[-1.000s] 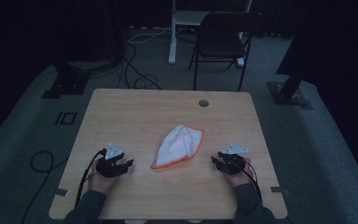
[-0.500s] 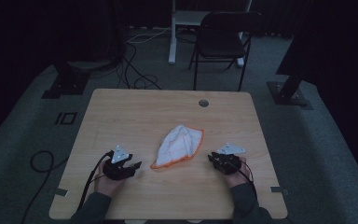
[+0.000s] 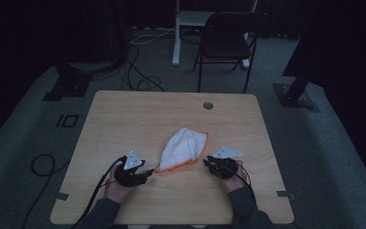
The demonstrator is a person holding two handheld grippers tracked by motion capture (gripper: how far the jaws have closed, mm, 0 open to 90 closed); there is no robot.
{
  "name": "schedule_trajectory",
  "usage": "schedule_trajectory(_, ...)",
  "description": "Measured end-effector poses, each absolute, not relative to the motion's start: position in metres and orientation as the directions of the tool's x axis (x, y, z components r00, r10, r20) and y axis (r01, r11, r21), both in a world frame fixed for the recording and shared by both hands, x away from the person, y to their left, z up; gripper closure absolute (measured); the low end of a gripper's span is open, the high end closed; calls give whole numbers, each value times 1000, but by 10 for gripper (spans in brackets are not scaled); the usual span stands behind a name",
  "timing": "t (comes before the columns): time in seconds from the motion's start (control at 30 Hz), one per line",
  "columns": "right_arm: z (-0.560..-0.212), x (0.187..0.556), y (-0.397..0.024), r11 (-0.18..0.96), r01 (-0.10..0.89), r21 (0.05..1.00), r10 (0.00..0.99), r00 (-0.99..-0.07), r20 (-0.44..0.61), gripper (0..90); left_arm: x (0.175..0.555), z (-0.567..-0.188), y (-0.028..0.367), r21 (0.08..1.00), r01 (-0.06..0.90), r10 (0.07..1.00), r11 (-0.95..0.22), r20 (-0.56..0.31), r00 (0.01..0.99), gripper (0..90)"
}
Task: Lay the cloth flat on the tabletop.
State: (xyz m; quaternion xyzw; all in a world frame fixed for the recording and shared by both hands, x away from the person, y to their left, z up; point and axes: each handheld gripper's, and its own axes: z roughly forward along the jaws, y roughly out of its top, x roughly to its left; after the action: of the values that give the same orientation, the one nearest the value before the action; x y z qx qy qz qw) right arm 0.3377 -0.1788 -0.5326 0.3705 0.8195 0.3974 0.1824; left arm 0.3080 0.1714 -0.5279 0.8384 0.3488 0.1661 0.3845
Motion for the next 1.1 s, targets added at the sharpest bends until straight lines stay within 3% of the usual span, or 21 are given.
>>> schedule_trajectory(0.17,-533,339,-170,411,456,789,744,-668,-1,718,308,-530,155,749,439,682,-496,24,731,478)
schedule_trajectory(0.33,-534,339,-162,425,448,786,731,-682,-7,663,310,-534,144,732,429,668,-529,47,743,478)
schedule_trajectory(0.43,-535,339,-156,437,445,782,726,-687,-15,620,314,-536,142,716,440,680,-543,66,731,526)
schedule_trajectory(0.5,-536,339,-153,446,442,779,720,-694,-19,597,316,-537,142,713,444,689,-543,76,720,607)
schedule_trajectory(0.53,-537,339,-149,455,438,775,716,-697,-27,560,318,-536,143,712,447,693,-541,77,717,709)
schedule_trajectory(0.6,-538,339,-146,465,433,772,707,-706,-30,506,320,-533,148,722,453,712,-523,78,698,797)
schedule_trajectory(0.73,-540,339,-139,486,428,762,706,-706,-54,445,324,-528,155,734,462,737,-497,77,672,868)
schedule_trajectory(0.97,-540,341,-132,486,421,766,705,-707,-58,448,328,-526,161,736,474,756,-483,77,650,874)
schedule_trajectory(1.1,-542,345,-127,496,418,761,705,-705,-72,535,329,-527,162,731,479,760,-485,81,645,875)
